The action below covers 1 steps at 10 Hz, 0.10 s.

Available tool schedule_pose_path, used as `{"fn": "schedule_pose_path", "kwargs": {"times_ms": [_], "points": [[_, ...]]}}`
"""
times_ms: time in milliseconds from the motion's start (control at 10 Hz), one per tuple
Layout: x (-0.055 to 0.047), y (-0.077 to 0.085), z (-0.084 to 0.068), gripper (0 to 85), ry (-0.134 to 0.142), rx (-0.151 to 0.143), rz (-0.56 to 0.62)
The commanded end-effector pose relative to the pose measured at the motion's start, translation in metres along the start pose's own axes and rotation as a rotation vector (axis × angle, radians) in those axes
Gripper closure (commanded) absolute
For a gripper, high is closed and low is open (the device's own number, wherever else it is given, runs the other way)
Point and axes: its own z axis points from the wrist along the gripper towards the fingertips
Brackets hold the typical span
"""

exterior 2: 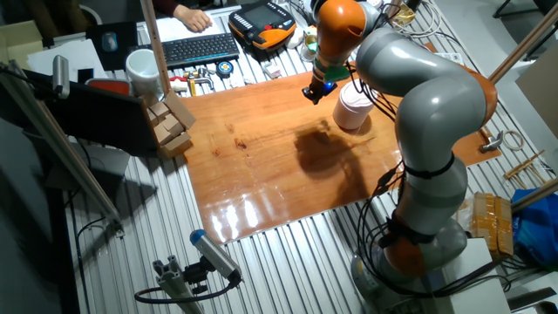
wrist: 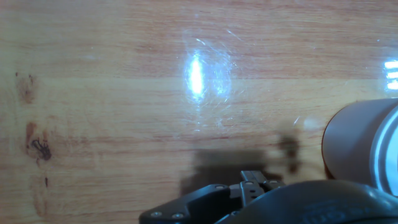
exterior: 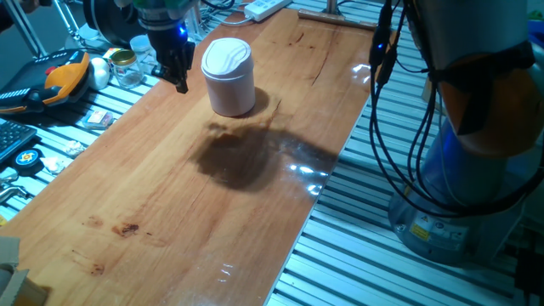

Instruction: Put the garbage in the trash can

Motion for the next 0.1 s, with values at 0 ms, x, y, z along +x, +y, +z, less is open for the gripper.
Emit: {"fn": "schedule_pose_path", "kwargs": {"times_ms": [0], "points": [[0.0001,-0.0008,0.0007,85.0,0.0,-0.001,-0.001]]}}
